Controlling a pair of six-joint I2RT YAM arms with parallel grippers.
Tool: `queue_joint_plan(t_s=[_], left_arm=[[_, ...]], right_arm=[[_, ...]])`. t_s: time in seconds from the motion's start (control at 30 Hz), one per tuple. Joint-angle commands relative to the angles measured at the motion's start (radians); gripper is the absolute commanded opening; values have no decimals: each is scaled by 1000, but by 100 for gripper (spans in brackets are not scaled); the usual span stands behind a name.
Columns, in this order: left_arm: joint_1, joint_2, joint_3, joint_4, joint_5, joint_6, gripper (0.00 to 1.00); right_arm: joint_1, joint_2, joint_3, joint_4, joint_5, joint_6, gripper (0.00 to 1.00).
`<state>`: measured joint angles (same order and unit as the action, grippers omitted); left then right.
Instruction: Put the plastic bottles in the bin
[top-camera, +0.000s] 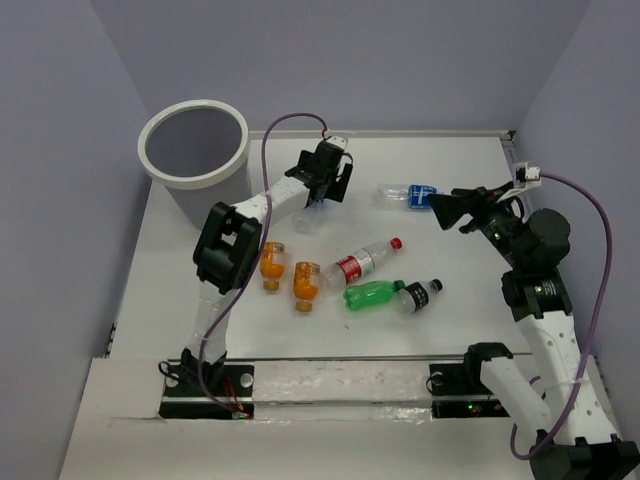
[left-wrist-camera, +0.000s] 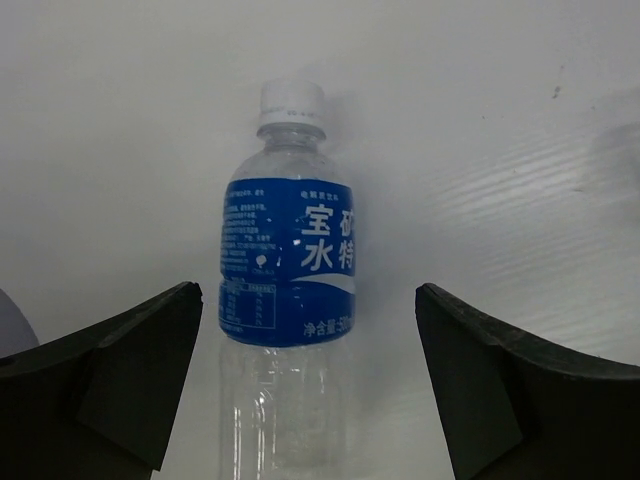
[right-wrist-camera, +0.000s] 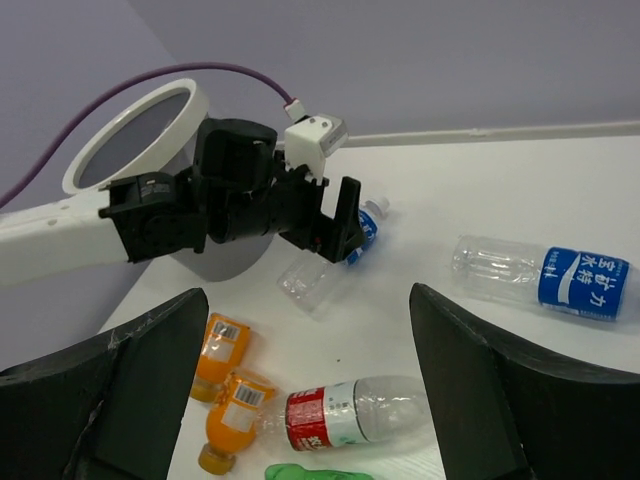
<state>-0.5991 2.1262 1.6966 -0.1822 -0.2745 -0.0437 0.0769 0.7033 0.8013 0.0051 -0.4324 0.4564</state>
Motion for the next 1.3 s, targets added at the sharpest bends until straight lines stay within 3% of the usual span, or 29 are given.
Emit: queue_joint_plan(t_s=[0.0, 0.23, 0.5, 0.77, 0.87, 0.97, 1.17, 1.27], left_arm=[[30, 23, 110, -5, 20, 38, 99], [55, 130, 224, -66, 57, 74, 98], [65, 221, 293, -97, 61, 88, 83], [71, 250, 308, -89, 60, 99, 59], [73, 239, 317, -86, 76, 91, 32], [71, 167, 311, -37, 119, 71, 21], [71, -117, 342, 99, 256, -24, 20], [71, -218, 370, 141, 259, -35, 20]], right_arm=[[11, 16, -13, 55, -69, -1, 87], [11, 30, -13, 64, -94, 10, 87], [11, 39, -16, 81, -117, 16, 87], [11, 44, -17, 82, -120, 16, 87], [11, 45, -17, 81, -118, 18, 87], [11, 50, -20, 88, -118, 21, 87], [20, 91, -28, 128, -195, 37, 87], [20, 102, -34, 141, -204, 44, 86]])
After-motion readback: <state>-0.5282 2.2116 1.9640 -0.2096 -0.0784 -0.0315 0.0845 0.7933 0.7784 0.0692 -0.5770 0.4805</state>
